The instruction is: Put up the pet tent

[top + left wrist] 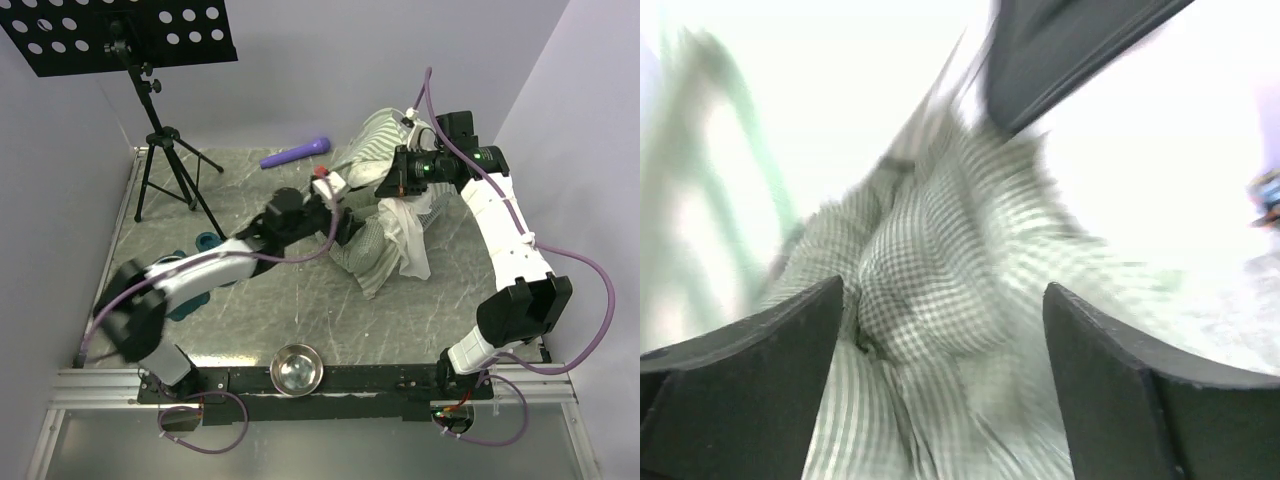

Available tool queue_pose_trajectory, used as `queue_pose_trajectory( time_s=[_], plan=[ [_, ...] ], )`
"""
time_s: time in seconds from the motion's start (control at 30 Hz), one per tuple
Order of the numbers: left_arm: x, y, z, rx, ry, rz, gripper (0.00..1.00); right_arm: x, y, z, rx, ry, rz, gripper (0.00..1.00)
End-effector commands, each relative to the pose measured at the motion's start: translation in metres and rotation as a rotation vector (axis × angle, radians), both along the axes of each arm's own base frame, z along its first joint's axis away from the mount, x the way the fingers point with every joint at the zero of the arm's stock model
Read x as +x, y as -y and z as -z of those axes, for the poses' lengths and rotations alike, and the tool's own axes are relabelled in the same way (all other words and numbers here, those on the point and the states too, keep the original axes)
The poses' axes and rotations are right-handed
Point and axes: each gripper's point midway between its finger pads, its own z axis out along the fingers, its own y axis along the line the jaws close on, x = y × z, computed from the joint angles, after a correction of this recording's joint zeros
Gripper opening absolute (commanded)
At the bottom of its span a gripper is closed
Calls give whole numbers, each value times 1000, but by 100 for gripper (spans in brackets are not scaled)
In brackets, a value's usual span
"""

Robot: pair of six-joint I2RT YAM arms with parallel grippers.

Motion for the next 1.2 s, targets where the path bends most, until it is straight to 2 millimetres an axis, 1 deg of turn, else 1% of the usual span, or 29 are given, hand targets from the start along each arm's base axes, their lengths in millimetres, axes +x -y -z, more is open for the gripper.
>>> queue_pose_trajectory(
  time_s=[0.0,0.03,0.07,0.13,0.2,0.27,0.3,0.37,0.47,0.53,0.63,0.73,0.77,0.8,0.83,0.87,0.9,0.93,1.0,1.07,1.13,1.17],
  plan=[
    [-34,-40,-73,-58,94,-38,85,-16,4,35,26,-255,55,0],
    [-32,-53,-75,-68,69,-89,85,-16,3,36,29,-259,52,0],
    [-32,-65,-68,-72,7,-136,85,-16,2,35,36,-258,49,0],
    [-25,-90,-39,-53,-129,-232,82,-17,-3,30,68,-263,33,0],
    [-12,-114,-9,-50,-234,-359,79,-20,-10,22,121,-285,8,0],
    [-3,-125,6,-72,-307,-415,78,-22,-16,10,167,-292,2,0],
    [-1,-126,9,-76,-315,-420,79,-23,-18,5,183,-294,4,0],
    [-2,-120,11,-83,-309,-389,79,-27,-20,-5,214,-302,5,0],
    [-5,-105,15,-95,-306,-335,79,-31,-22,-13,245,-337,30,0],
    [-4,-96,24,-74,-316,-323,79,-31,-25,-17,267,-357,33,0],
    [8,-86,37,-61,-344,-331,77,-29,-28,-24,298,-380,40,0],
    [25,-72,39,-83,-343,-331,72,-31,-34,-37,365,-421,24,0],
    [29,-66,37,-87,-338,-317,64,-33,-37,-41,389,-435,15,0],
    [32,-59,38,-82,-338,-295,51,-34,-38,-44,400,-443,13,0],
    [35,-54,32,-85,-324,-278,36,-35,-38,-46,410,-457,11,0],
    [36,-49,21,-101,-304,-255,22,-36,-39,-47,416,-465,6,0],
    [35,-45,6,-126,-273,-230,12,-36,-38,-44,407,-471,13,0],
    [30,-39,-17,-159,-222,-192,3,-37,-36,-36,391,-483,20,0],
    [23,-30,-49,-181,-149,-153,1,-35,-33,-25,365,-502,35,0],
    [14,-22,-76,-223,-87,-119,1,-32,-31,-22,365,-507,36,0],
    [8,-19,-95,-273,-20,-91,1,-28,-29,-25,349,-475,32,0],
    [7,-18,-96,-280,10,-92,1,-28,-30,-28,357,-474,24,0]
  ],
)
